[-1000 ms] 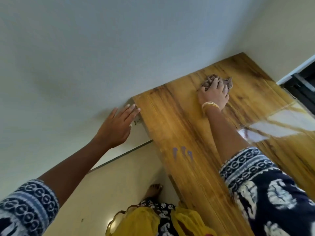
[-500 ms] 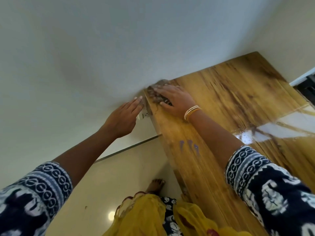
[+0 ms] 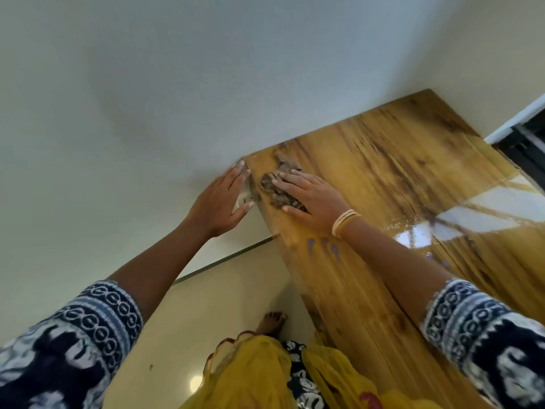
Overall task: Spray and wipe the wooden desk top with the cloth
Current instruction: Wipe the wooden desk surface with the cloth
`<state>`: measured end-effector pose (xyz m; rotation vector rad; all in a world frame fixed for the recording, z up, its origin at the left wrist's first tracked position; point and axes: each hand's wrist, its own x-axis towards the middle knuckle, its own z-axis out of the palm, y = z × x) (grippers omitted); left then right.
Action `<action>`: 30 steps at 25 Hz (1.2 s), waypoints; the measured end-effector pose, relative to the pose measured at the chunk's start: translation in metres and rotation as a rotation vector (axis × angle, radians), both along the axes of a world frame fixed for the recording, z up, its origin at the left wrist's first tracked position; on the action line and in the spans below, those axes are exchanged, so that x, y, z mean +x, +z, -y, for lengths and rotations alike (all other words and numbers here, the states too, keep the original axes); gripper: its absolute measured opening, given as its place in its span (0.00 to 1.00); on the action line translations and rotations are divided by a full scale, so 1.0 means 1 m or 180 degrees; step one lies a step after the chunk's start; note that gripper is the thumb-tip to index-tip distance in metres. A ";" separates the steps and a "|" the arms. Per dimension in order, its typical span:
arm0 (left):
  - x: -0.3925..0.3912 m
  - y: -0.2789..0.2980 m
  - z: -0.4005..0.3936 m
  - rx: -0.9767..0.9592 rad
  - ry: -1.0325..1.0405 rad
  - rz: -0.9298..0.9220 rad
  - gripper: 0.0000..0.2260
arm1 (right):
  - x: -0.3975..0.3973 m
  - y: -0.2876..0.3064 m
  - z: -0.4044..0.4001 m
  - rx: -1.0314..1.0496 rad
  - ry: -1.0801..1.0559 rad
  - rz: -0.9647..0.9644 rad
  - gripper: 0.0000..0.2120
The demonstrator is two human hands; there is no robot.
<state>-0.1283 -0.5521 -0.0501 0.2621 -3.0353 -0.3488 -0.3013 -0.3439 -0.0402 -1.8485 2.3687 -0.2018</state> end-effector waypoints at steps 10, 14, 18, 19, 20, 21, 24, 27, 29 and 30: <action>-0.044 0.001 -0.045 0.0596 0.0339 0.0995 0.43 | -0.113 0.009 -0.124 0.0194 -0.3559 0.0138 0.33; -0.046 0.006 -0.042 0.0658 0.0289 0.1176 0.43 | -0.052 0.008 -0.060 -0.0038 -0.2438 0.0009 0.30; -0.049 0.013 -0.044 0.0485 0.0310 0.1352 0.43 | 0.003 0.003 -0.051 0.0034 -0.0485 0.0214 0.27; -0.050 0.014 -0.045 0.0450 0.0339 0.1408 0.43 | -0.008 0.004 -0.060 0.0058 -0.0222 0.0293 0.27; -0.051 0.015 -0.045 0.0425 0.0369 0.1453 0.44 | -0.022 0.006 -0.071 0.0013 -0.0193 0.0317 0.26; -0.051 0.015 -0.046 0.0394 0.0386 0.1475 0.44 | -0.039 0.007 -0.084 -0.0118 -0.0414 0.0322 0.25; -0.052 0.014 -0.047 0.0301 0.0427 0.1478 0.44 | -0.096 0.007 -0.143 -0.0504 -0.1992 0.0237 0.24; -0.053 0.015 -0.047 0.0206 0.0560 0.1563 0.45 | -0.115 0.005 -0.173 -0.0206 -0.3255 0.0156 0.25; -0.055 0.019 -0.049 0.0118 0.0638 0.1628 0.44 | -0.106 0.004 -0.157 -0.0121 -0.3350 0.0109 0.26; -0.055 0.021 -0.051 0.0020 0.0641 0.1643 0.44 | -0.096 0.005 -0.145 -0.0115 -0.3176 0.0121 0.26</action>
